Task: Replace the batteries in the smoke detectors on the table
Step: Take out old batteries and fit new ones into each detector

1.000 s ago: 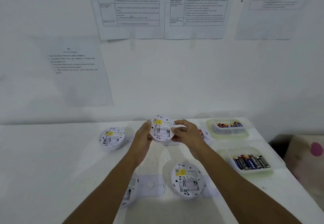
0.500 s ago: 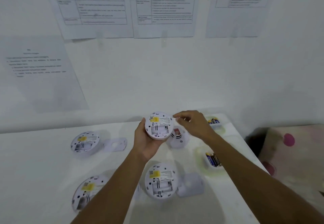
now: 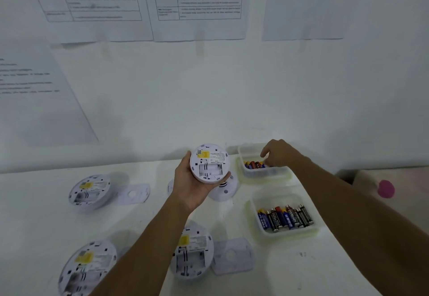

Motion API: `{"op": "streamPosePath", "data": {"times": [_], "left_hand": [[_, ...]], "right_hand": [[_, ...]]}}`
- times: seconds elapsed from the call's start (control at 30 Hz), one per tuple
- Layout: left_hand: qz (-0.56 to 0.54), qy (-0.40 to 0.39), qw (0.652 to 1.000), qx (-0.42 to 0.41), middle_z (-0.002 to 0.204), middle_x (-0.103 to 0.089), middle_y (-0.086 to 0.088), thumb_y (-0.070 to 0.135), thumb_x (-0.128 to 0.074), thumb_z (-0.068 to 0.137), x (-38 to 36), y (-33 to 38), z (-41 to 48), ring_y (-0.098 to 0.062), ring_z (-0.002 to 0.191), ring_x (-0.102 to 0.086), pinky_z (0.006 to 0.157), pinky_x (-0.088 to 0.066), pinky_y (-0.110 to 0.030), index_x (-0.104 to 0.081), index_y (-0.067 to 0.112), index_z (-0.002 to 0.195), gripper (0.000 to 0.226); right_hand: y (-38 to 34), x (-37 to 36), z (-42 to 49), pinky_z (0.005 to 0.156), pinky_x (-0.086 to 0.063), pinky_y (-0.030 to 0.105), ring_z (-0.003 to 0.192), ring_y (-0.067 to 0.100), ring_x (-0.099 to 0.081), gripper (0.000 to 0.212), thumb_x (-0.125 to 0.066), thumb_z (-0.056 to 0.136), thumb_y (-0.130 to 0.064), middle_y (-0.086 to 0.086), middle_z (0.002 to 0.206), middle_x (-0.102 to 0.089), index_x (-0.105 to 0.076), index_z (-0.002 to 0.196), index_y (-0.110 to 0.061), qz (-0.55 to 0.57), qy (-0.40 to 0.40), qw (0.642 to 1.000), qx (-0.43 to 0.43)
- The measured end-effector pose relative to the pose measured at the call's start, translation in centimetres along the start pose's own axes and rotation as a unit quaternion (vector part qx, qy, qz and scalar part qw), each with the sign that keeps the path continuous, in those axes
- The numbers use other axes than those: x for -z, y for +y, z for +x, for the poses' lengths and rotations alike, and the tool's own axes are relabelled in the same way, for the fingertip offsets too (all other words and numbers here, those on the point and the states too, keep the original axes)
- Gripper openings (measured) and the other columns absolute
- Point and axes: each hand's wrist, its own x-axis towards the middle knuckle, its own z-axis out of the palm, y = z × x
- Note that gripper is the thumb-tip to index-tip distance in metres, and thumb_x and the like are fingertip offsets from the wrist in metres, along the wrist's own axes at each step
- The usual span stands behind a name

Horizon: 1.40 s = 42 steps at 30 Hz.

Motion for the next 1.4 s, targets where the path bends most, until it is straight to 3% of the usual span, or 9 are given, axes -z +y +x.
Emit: {"op": "streamPosePath", "data": {"times": [0.13, 0.43, 0.5, 0.6, 0.7, 0.8, 1.07, 1.27, 1.4], "left_hand": [[0.010, 0.009, 1.000, -0.004, 0.136, -0.056, -0.024, 0.048, -0.040, 0.098, -0.2, -0.1, 0.5, -0.042, 0.129, -0.049, 0.092, -0.048, -0.063, -0.053, 0.008, 0.137, 0.057], [0.012, 0.016, 1.000, -0.005, 0.136, -0.056, -0.024, 0.048, -0.038, 0.099, 0.0, 0.0, 0.8, -0.041, 0.127, -0.051, 0.091, -0.048, -0.062, -0.050, 0.008, 0.140, 0.058], [0.015, 0.015, 1.000, -0.005, 0.136, -0.057, -0.023, 0.048, -0.038, 0.099, 0.0, -0.1, 0.8, -0.040, 0.127, -0.051, 0.092, -0.048, -0.061, -0.051, 0.008, 0.139, 0.058], [0.010, 0.019, 1.000, -0.012, 0.135, -0.058, -0.023, 0.047, -0.039, 0.099, 0.1, -0.1, 0.7, -0.040, 0.128, -0.050, 0.097, -0.046, -0.060, -0.053, 0.008, 0.137, 0.056], [0.000, 0.026, 0.999, -0.019, 0.137, -0.055, -0.023, 0.043, -0.043, 0.098, 0.3, -0.1, 0.5, -0.041, 0.132, -0.047, 0.109, -0.037, -0.057, -0.053, 0.008, 0.137, 0.054], [-0.014, 0.024, 0.999, -0.028, 0.138, -0.054, -0.024, 0.041, -0.045, 0.096, 0.4, 0.0, 0.1, -0.042, 0.134, -0.045, 0.112, -0.033, -0.055, -0.054, 0.009, 0.137, 0.053], [-0.006, 0.020, 0.997, -0.070, 0.128, -0.061, -0.024, 0.039, -0.039, 0.098, -0.2, 0.5, -2.9, -0.037, 0.115, -0.058, 0.107, -0.039, -0.050, -0.066, 0.006, 0.122, 0.049], [0.025, 0.036, 0.993, -0.114, 0.121, -0.067, -0.020, 0.040, -0.037, 0.096, 0.0, 1.3, -4.7, -0.034, 0.112, -0.059, 0.109, -0.037, -0.046, -0.065, 0.010, 0.121, 0.048], [0.058, 0.053, 0.988, -0.133, 0.116, -0.069, -0.016, 0.044, -0.036, 0.097, -0.2, 2.1, -5.6, -0.028, 0.099, -0.065, 0.085, -0.051, -0.038, -0.065, 0.011, 0.120, 0.050]], "right_hand": [[-0.1, -0.9, 1.0, 0.091, -0.051, 0.030, 0.106, 0.021, -0.064, 0.028, -0.072, 0.082, -0.017, 0.003, 0.119, -0.069, -0.073, 0.110, -0.014, -0.014, -0.018, 1.000, 0.004], [-0.2, -0.7, 0.8, 0.054, -0.043, 0.016, 0.063, 0.009, -0.058, 0.008, -0.070, 0.079, -0.007, 0.002, 0.085, -0.068, -0.071, 0.082, -0.014, 0.075, -0.005, 0.997, -0.008], [-0.4, 0.1, 0.3, 0.053, -0.050, 0.022, 0.059, 0.013, -0.063, 0.008, -0.073, 0.078, -0.009, 0.005, 0.081, -0.070, -0.069, 0.080, -0.015, 0.140, 0.017, 0.990, -0.017], [-1.7, 1.5, -1.3, 0.057, -0.050, 0.024, 0.066, 0.017, -0.067, 0.011, -0.076, 0.079, -0.012, 0.010, 0.081, -0.074, -0.071, 0.089, -0.013, 0.290, 0.084, 0.953, 0.012], [-4.8, 2.3, -4.5, 0.058, -0.049, 0.024, 0.066, 0.013, -0.066, 0.011, -0.074, 0.081, -0.007, 0.008, 0.079, -0.073, -0.071, 0.092, -0.007, 0.453, 0.119, 0.880, 0.079], [-8.3, 1.0, -7.6, 0.054, -0.048, 0.021, 0.064, 0.012, -0.065, 0.012, -0.073, 0.081, -0.002, 0.009, 0.076, -0.071, -0.070, 0.092, -0.003, 0.512, 0.123, 0.841, 0.122], [-13.5, -4.7, -10.7, 0.062, -0.053, 0.022, 0.069, 0.008, -0.069, 0.007, -0.076, 0.080, -0.007, 0.002, 0.075, -0.072, -0.069, 0.081, -0.006, 0.522, 0.205, 0.821, 0.104], [-16.5, -7.2, -12.2, 0.066, -0.043, 0.015, 0.076, 0.003, -0.055, 0.009, -0.079, 0.078, -0.020, -0.006, 0.086, -0.064, -0.071, 0.078, -0.021, 0.445, 0.308, 0.836, 0.088], [-17.8, -8.9, -13.4, 0.076, -0.042, 0.018, 0.097, 0.011, -0.052, 0.015, -0.066, 0.088, -0.027, -0.007, 0.098, -0.052, -0.073, 0.101, -0.022, 0.323, 0.354, 0.871, 0.112]]}}
